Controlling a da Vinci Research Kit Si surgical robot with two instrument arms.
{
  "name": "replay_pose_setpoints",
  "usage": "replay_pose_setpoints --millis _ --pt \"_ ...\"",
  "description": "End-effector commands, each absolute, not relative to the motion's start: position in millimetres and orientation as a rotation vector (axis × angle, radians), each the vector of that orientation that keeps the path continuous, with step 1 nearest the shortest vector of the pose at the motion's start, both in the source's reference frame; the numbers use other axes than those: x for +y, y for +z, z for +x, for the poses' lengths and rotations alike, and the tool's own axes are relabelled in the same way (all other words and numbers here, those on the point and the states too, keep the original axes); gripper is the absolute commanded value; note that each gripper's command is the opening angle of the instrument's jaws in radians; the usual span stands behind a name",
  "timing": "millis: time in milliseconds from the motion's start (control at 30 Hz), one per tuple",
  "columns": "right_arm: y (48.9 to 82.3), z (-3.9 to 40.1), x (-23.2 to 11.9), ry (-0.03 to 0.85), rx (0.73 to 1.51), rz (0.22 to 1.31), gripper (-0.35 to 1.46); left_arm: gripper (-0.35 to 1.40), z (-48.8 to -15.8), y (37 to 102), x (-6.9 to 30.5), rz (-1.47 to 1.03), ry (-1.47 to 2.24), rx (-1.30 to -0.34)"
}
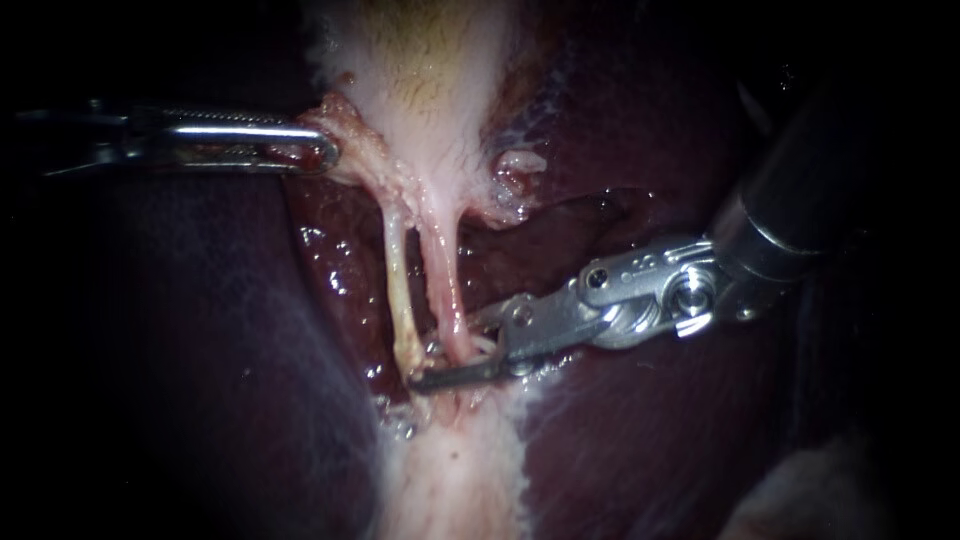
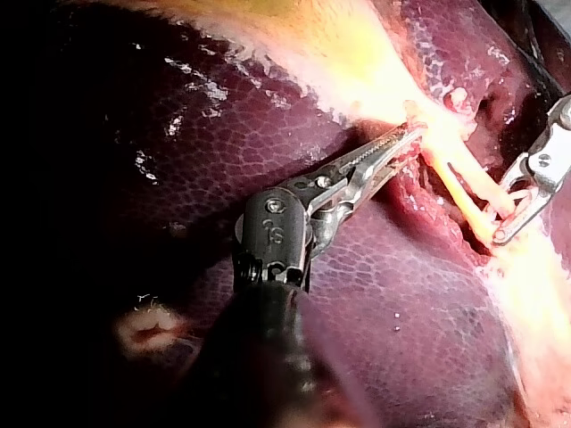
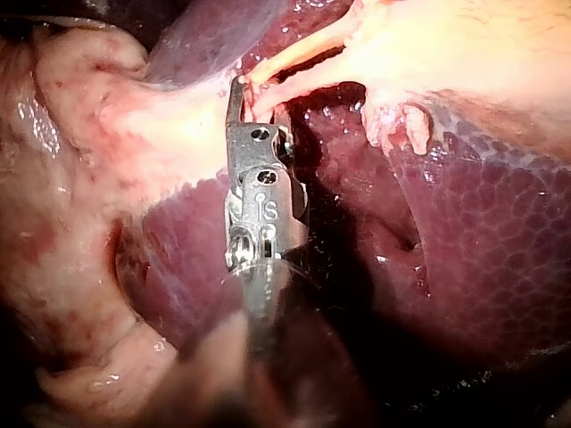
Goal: Clipping first clip left tube
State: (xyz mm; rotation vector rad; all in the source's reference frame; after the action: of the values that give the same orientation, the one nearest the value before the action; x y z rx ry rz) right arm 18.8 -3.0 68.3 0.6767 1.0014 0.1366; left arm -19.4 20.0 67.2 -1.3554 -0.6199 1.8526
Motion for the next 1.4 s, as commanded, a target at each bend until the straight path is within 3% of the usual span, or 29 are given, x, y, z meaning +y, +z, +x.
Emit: replay_pose_setpoints --millis 33,233,367,467,1067,1400 --pt "68.2 18.8 -3.0 0.136 1.002 0.677 -0.02 -0.35 -19.3 67.1 20.0 -1.355 1.853 -0.620" --pt "68.3 18.8 -3.0 0.135 1.002 0.677 0.06 -0.35 -19.4 67.1 20.0 -1.355 1.852 -0.620" --pt "68.3 19.0 -2.9 0.172 1.008 0.695 0.39 -0.35 -19.3 67.1 20.0 -1.355 1.853 -0.620" --pt "68.4 19.2 -2.8 0.205 1.030 0.715 0.47 -0.35 -19.3 67.1 20.0 -1.356 1.853 -0.621" --pt "69.4 15.4 -1.9 0.293 1.012 0.739 0.50 -0.35 -19.2 67.1 20.0 -1.356 1.853 -0.621" --pt "67.8 13.0 -0.3 0.357 1.000 0.775 0.50 -0.35 -19.1 67.1 20.0 -1.356 1.853 -0.622"
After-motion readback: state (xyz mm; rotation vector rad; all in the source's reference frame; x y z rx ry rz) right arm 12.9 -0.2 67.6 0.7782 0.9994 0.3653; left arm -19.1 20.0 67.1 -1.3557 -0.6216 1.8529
